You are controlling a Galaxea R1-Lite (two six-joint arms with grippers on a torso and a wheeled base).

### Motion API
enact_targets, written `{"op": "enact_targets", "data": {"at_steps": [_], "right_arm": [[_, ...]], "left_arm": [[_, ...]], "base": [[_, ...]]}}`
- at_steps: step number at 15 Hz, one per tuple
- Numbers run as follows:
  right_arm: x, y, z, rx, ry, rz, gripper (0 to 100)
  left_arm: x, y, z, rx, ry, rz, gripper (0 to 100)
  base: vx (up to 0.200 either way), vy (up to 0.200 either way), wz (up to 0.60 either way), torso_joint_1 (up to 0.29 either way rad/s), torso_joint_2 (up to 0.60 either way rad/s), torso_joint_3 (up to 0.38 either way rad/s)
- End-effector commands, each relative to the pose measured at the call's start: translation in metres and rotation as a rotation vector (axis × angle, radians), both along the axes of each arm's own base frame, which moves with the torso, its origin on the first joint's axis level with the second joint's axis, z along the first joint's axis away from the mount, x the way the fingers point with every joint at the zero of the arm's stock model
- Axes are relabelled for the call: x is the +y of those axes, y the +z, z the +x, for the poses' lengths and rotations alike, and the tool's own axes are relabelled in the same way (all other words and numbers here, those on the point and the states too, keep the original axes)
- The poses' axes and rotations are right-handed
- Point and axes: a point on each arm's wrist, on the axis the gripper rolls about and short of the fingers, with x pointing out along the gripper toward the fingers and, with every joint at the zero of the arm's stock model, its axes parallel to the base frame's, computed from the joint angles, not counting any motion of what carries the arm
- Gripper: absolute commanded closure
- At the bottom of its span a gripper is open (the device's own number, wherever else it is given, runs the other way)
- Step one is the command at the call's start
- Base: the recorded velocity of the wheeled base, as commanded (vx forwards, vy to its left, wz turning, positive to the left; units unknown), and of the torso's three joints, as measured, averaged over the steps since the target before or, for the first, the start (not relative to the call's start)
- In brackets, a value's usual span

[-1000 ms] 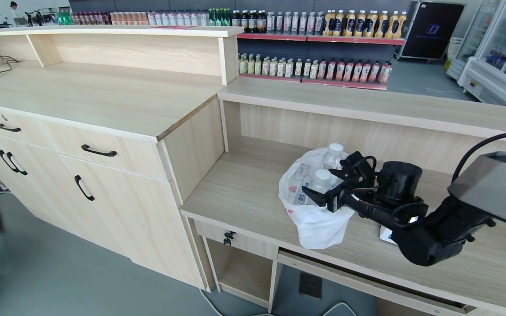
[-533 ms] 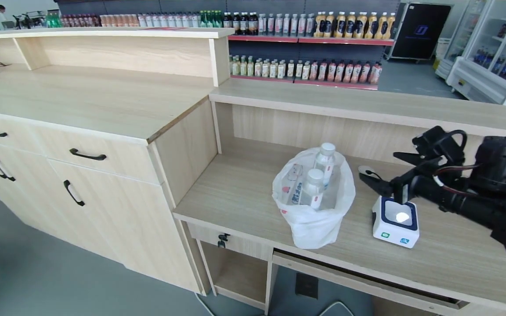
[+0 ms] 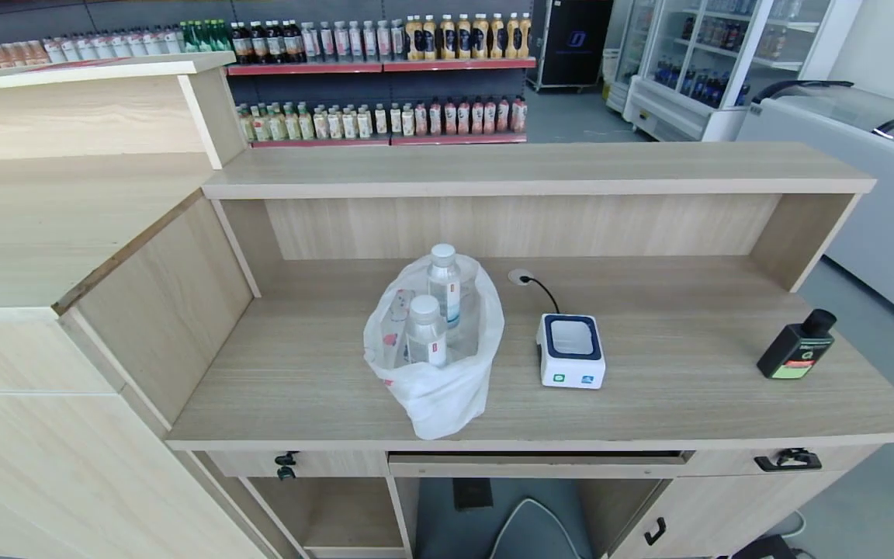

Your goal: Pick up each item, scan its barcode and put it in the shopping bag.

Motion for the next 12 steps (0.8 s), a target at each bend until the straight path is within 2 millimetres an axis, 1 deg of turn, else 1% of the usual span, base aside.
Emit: {"op": "enact_targets", "data": {"at_steps": [1,2,3,4,8,10,11,12], "right_arm": [[-0.081,-0.049,0.015,0.076,0.011,0.141,0],[-0.096,-0.056,0.018,0.080,0.060,0.136,0],[-0.123,-0.067,0.026,0.136,0.094,0.037,0],[-0.136,-0.071,0.032,0.146,0.120,-0.001,0],[-0.146,-0.078,0.049,0.159,0.164,-0.047,0],[-0.139,-0.081,0.066,0.162,0.217,-0.071,0],[-0.131,-0.083,0.075,0.162,0.249,-0.071,0],[-0.126,-0.084,0.079,0.160,0.270,-0.067,0]], "left_arm": [[0.000,0.000,0.000,-0.001,0.000,-0.001,0],[0.000,0.000,0.000,-0.001,0.000,-0.001,0],[0.000,0.000,0.000,-0.001,0.000,-0.001,0],[0.000,0.000,0.000,-0.001,0.000,-0.001,0],[0.000,0.000,0.000,-0.001,0.000,-0.001,0],[0.000,0.000,0.000,-0.001,0.000,-0.001,0],[0.000,0.000,0.000,-0.001,0.000,-0.001,0],[0.000,0.000,0.000,-0.001,0.000,-0.001,0]], "base": [[0.000,0.000,0.00,0.000,0.00,0.000],[0.000,0.000,0.00,0.000,0.00,0.000],[0.000,0.000,0.00,0.000,0.00,0.000],[0.000,0.000,0.00,0.000,0.00,0.000],[0.000,0.000,0.00,0.000,0.00,0.000],[0.000,0.000,0.00,0.000,0.00,0.000],[0.000,0.000,0.00,0.000,0.00,0.000],[0.000,0.000,0.00,0.000,0.00,0.000]]}}
